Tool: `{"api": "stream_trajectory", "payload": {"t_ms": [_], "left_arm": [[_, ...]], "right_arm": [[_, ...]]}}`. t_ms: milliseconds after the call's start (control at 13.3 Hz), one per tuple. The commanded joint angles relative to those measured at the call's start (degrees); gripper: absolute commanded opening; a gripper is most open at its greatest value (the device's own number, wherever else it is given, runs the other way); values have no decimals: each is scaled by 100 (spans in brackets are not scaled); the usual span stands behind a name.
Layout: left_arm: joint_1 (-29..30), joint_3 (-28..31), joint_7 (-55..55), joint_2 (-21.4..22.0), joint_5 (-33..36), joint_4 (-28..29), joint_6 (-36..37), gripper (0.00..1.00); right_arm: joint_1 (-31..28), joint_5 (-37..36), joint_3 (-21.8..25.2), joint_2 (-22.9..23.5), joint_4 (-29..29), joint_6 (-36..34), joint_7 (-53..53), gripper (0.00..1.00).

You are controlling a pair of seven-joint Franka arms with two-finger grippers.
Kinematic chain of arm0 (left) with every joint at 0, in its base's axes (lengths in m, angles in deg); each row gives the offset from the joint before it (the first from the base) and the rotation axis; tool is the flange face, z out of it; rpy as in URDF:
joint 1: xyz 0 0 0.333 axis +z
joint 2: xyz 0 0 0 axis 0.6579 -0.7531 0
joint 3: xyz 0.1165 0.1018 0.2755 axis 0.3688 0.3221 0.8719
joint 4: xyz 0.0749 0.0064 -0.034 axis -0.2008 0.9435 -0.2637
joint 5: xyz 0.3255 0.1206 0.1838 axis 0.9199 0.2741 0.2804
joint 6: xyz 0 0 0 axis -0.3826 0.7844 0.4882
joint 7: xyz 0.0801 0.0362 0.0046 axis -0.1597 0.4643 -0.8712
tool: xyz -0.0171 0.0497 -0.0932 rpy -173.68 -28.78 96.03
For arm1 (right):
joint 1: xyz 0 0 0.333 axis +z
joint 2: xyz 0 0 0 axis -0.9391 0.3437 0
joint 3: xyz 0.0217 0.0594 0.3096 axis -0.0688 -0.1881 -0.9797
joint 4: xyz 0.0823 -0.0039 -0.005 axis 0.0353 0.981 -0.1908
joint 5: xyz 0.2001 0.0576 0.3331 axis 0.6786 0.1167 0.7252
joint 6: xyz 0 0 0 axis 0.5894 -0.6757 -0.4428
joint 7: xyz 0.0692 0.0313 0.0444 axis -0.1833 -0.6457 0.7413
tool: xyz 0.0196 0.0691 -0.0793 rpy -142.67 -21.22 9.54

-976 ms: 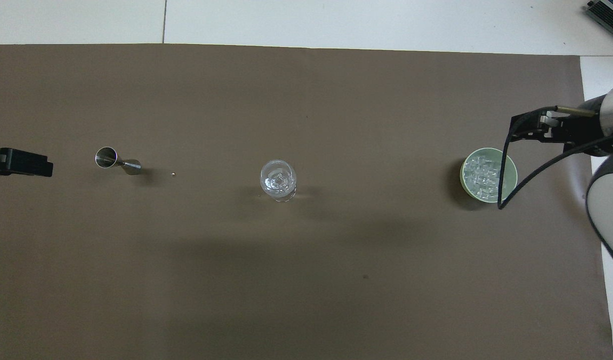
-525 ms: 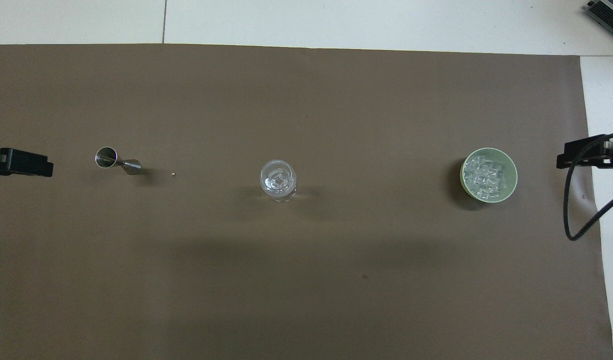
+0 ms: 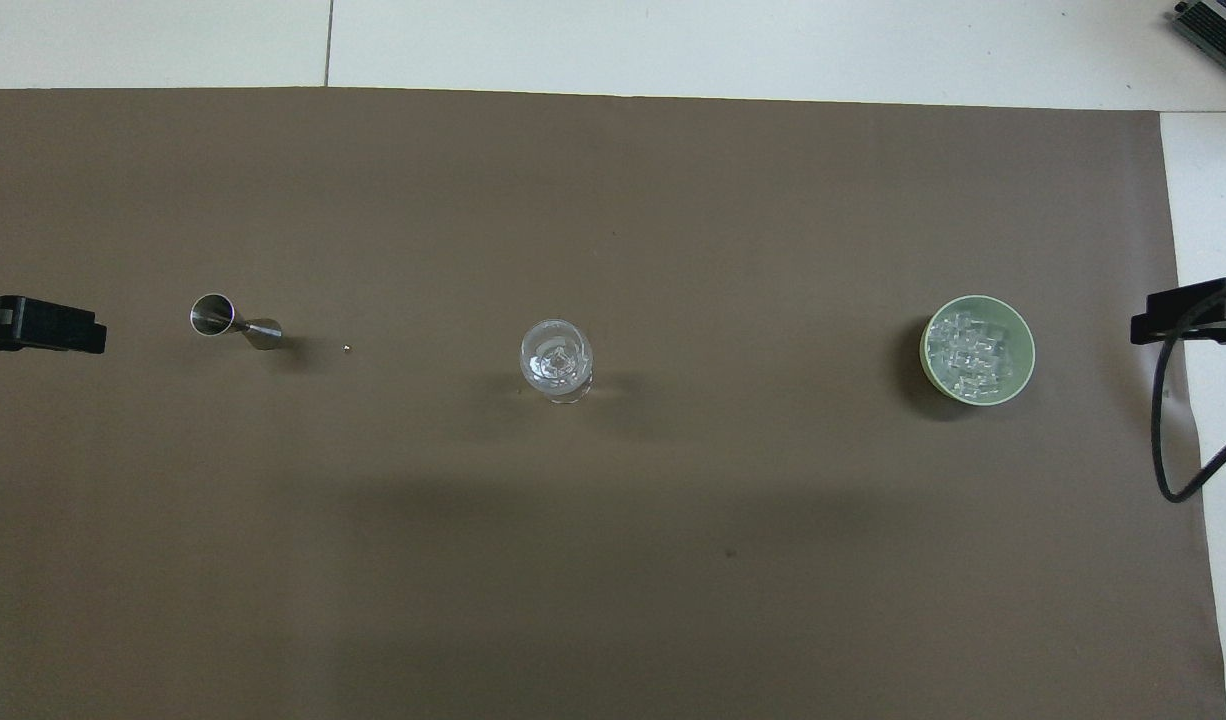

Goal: Pour wine and add ice with both arms

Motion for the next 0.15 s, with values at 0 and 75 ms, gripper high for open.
{"api": "stream_trajectory", "payload": {"t_ms": [0, 75], "left_arm": [[-73, 38, -27, 132, 112, 134, 40, 100], [-73, 38, -27, 132, 112, 134, 40, 100]], "right_arm": [[-24, -69, -109, -42, -11, -111, 148, 100], [-24, -61, -109, -42, -11, -111, 148, 100]]}}
